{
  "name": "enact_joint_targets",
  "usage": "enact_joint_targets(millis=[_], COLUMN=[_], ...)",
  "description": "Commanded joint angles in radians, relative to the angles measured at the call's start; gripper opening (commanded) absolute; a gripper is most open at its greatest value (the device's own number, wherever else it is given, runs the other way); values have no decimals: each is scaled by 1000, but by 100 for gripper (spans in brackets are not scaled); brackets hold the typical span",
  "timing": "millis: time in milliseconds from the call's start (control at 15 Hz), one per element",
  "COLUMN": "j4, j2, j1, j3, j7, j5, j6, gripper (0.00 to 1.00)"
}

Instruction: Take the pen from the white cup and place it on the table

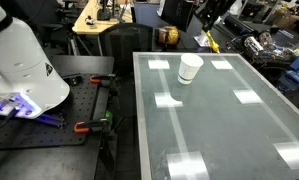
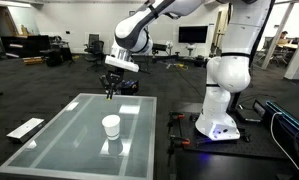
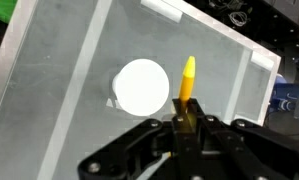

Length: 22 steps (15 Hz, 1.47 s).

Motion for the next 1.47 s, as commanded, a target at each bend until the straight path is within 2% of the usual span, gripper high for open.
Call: enact_joint_targets(millis=[0, 200, 267, 533, 600, 867, 1400], j4=[-58, -76, -43, -55, -56, -21, 48], j2=[-52, -45, -22, -22, -22, 20, 120], j1=[-35, -70, -47, -65, -64, -69, -81], j3=[3, -3, -10, -14, -13, -26, -67], j7=[92, 157, 98, 123, 123, 33, -250], j5=[-69, -173, -117, -157, -157, -171, -166], j6=[63, 96, 62, 73, 73, 83, 92], gripper=[2, 2, 10, 10, 2, 2, 2])
